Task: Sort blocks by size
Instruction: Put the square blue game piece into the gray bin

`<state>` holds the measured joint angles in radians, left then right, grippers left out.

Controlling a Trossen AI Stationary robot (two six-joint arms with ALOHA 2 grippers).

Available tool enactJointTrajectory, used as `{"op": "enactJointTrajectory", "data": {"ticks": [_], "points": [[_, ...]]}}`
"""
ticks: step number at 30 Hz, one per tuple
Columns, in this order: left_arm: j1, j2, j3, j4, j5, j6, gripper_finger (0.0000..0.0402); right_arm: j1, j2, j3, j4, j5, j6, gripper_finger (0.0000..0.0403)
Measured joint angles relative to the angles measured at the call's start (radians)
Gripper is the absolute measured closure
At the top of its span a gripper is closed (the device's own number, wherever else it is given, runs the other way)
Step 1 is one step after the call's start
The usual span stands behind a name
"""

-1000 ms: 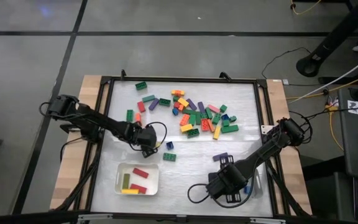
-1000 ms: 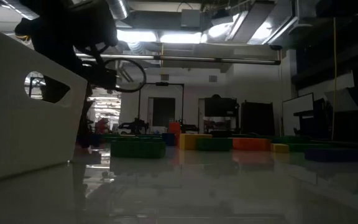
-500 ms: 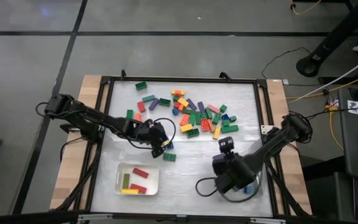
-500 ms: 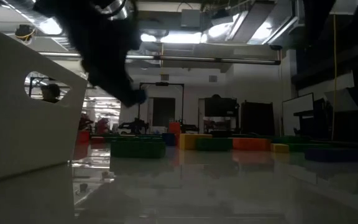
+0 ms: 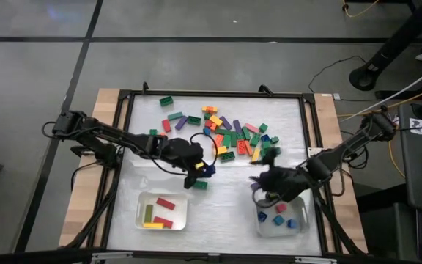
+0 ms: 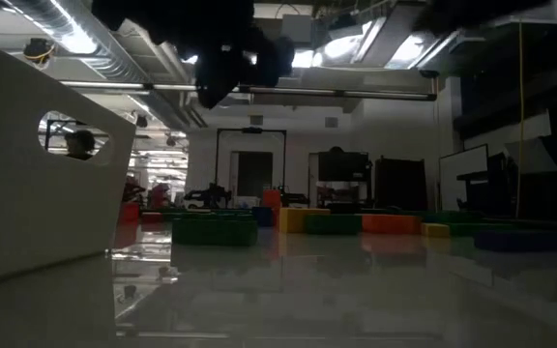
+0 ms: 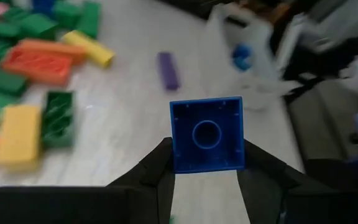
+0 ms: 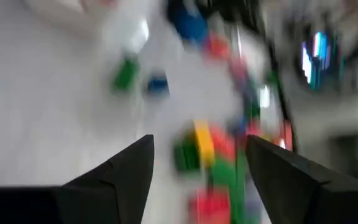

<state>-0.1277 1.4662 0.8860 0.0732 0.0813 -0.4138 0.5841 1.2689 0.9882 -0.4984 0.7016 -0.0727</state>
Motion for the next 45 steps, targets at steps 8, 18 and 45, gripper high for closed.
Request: {"op": "enactJointTrajectory", "data": {"ticks": [8,18,45], "points": [[-0.010,0.000,0.000,0.080,0.124,-0.003,0.0273,-0.135,0.091,-0.111,0.600,-0.331,-0.479,0.0150],[-0.044,0.001,-0.001,0.098,0.129,-0.005,0.0273,-0.281,0.213,-0.110,0.838,-0.641,-0.558,0.0150],[-0.042,0.001,-0.001,0.138,0.128,0.002,0.0273,-0.363,0.315,-0.089,0.968,-0.849,-0.589,0.0150]]}}
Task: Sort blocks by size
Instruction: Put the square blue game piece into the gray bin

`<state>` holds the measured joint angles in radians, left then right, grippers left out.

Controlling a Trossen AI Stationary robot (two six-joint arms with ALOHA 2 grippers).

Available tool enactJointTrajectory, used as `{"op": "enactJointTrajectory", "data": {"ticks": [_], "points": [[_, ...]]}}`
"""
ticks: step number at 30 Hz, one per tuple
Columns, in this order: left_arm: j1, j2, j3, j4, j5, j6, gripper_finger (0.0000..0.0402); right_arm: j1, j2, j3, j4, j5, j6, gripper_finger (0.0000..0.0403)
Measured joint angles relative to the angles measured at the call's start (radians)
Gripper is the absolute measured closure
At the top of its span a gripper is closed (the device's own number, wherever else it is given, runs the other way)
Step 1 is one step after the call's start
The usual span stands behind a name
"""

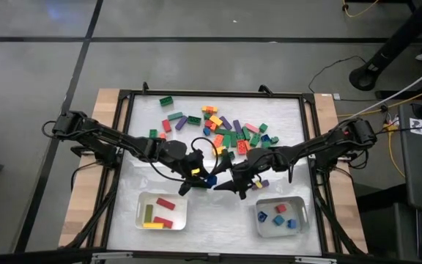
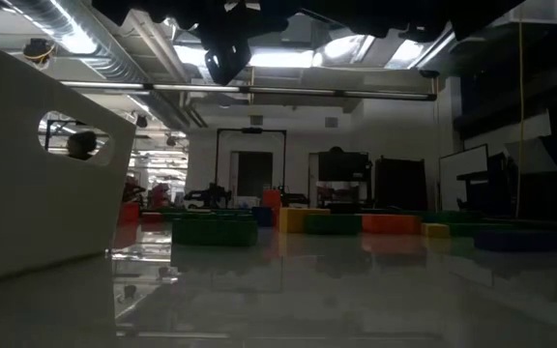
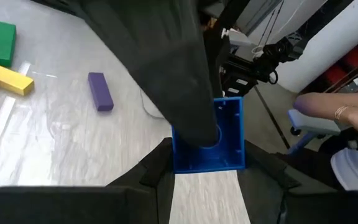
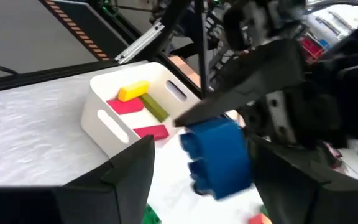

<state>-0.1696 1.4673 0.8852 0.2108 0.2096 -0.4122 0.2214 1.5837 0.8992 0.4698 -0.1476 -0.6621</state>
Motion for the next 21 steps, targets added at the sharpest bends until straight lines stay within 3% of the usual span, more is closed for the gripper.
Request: {"op": "enactJointTrajectory", "data": {"ticks": [8,21], "points": [[0.000,0.001,0.000,0.001,0.000,-0.004,0.0273,0.000,0.033,0.031,-0.001,-0.003,0.001,0.0167],[-0.001,0.003,0.000,-0.027,-0.001,-0.023,0.0262,0.000,0.033,0.033,-0.047,-0.001,-0.010,0.0304]]}}
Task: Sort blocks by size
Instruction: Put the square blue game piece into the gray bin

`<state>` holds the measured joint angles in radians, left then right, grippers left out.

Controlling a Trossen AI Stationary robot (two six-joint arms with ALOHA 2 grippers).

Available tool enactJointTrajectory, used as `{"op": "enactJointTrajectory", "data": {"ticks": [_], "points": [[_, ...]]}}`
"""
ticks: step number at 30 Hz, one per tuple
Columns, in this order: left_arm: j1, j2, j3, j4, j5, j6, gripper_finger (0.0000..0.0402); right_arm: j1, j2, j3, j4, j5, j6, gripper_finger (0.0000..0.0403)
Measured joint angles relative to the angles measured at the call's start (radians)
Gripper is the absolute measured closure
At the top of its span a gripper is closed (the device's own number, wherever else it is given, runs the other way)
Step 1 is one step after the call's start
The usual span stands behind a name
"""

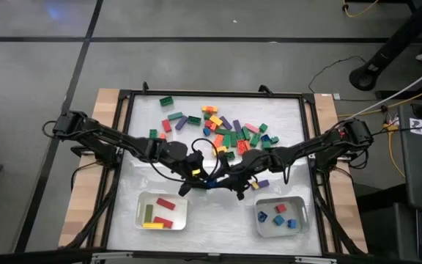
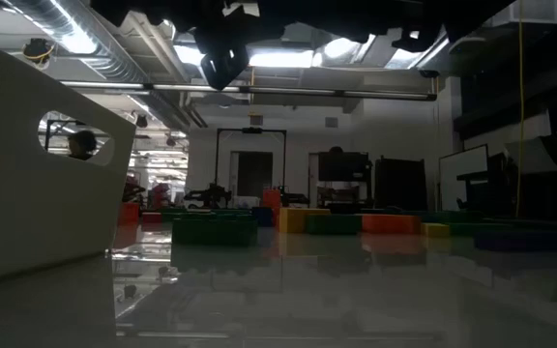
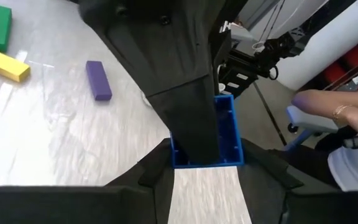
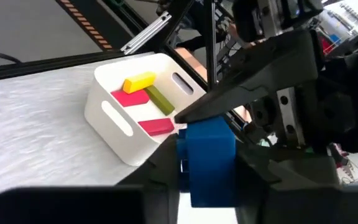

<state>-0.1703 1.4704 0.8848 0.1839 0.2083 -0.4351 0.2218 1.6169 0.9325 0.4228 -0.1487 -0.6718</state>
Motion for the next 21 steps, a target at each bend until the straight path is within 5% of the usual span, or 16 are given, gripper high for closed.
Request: {"op": "enactJointTrajectory", "data": {"ticks": [10,16,21], "points": [[0.001,-0.001,0.000,-0.003,-0.113,0.010,0.0178,0.000,-0.032,0.000,-0.168,0.008,0.173,0.0300],[0.000,-0.001,0.000,-0.055,-0.118,0.117,0.0164,0.010,-0.111,0.036,-0.509,0.006,0.356,0.0308],[0.001,-0.001,0.000,-0.127,-0.241,0.130,0.0166,0.073,-0.179,0.072,-0.786,-0.022,0.566,0.0298]]}}
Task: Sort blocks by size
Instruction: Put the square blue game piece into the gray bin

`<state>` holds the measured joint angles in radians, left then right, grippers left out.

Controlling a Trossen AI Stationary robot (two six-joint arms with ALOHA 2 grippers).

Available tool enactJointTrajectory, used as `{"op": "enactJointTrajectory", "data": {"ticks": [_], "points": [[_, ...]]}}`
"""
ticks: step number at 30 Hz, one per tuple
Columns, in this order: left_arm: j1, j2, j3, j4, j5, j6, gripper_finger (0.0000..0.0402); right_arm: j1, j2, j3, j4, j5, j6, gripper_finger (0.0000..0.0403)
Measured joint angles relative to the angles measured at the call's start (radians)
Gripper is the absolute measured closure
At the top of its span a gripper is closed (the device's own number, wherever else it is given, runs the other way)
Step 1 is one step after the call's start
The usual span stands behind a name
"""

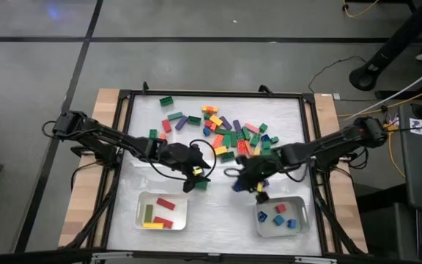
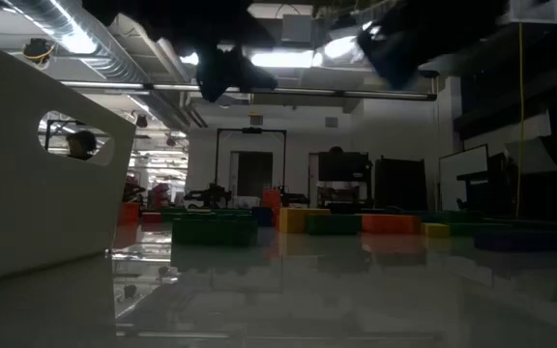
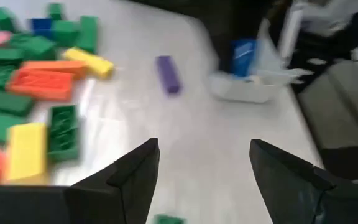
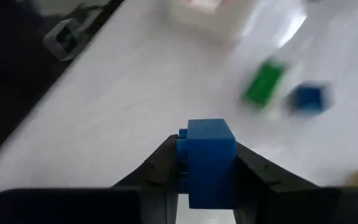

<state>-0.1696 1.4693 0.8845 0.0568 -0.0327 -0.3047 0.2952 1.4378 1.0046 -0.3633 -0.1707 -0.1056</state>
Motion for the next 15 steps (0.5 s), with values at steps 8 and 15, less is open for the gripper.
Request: {"op": "enactJointTrajectory", "data": {"ticks": [8,15], "points": [[0.008,0.045,-0.002,-0.023,-0.076,0.073,0.0166,0.177,-0.031,0.010,-0.258,-0.027,0.333,0.0304],[0.033,0.120,-0.002,-0.022,-0.085,0.069,0.0167,0.301,-0.031,0.010,-0.335,-0.024,0.529,0.0287]]}}
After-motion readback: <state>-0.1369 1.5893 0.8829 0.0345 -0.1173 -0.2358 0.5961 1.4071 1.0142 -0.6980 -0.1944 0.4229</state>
